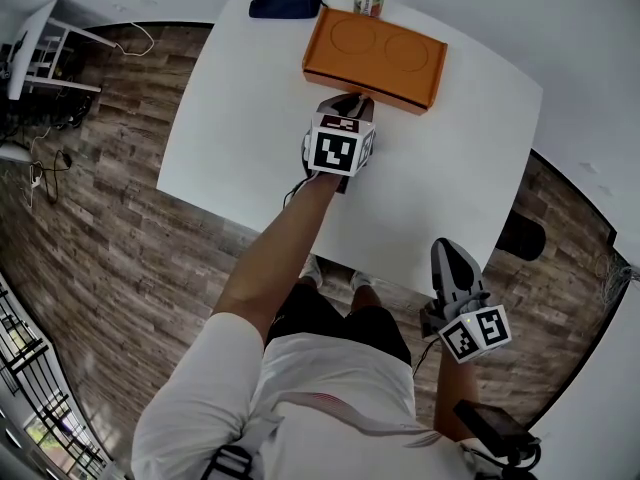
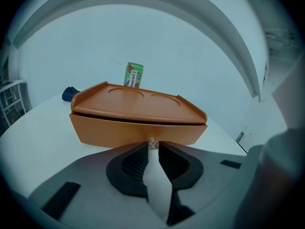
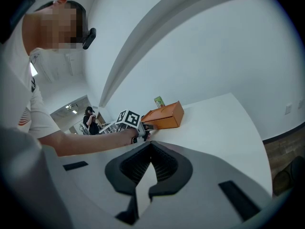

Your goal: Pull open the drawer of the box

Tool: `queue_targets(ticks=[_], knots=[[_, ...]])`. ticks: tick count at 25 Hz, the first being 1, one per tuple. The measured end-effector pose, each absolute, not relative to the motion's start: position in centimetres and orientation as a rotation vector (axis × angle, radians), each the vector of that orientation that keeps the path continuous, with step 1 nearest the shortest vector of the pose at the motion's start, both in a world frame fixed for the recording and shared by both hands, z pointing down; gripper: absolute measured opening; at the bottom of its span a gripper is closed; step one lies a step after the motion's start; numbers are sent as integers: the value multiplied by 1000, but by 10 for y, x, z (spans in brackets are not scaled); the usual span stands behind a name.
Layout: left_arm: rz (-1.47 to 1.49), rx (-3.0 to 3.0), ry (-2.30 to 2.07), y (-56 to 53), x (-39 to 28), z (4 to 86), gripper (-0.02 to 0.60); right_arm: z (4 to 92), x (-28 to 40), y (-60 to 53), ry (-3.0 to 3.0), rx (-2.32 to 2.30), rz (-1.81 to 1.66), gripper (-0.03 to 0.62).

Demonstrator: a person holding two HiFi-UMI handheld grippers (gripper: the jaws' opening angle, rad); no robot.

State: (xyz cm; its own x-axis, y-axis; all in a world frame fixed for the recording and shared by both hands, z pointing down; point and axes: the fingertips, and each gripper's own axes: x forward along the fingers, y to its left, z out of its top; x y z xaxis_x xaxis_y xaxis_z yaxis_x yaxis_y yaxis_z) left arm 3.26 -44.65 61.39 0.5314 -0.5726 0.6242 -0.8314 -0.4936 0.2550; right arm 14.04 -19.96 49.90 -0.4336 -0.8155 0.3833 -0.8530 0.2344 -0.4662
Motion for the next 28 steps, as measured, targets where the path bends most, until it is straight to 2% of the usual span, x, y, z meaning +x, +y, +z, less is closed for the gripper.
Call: queue_targets(ticks=[28], knots=[[644, 2153, -1135, -380, 11, 619, 80, 487, 127, -172, -2480, 1589, 953, 0]])
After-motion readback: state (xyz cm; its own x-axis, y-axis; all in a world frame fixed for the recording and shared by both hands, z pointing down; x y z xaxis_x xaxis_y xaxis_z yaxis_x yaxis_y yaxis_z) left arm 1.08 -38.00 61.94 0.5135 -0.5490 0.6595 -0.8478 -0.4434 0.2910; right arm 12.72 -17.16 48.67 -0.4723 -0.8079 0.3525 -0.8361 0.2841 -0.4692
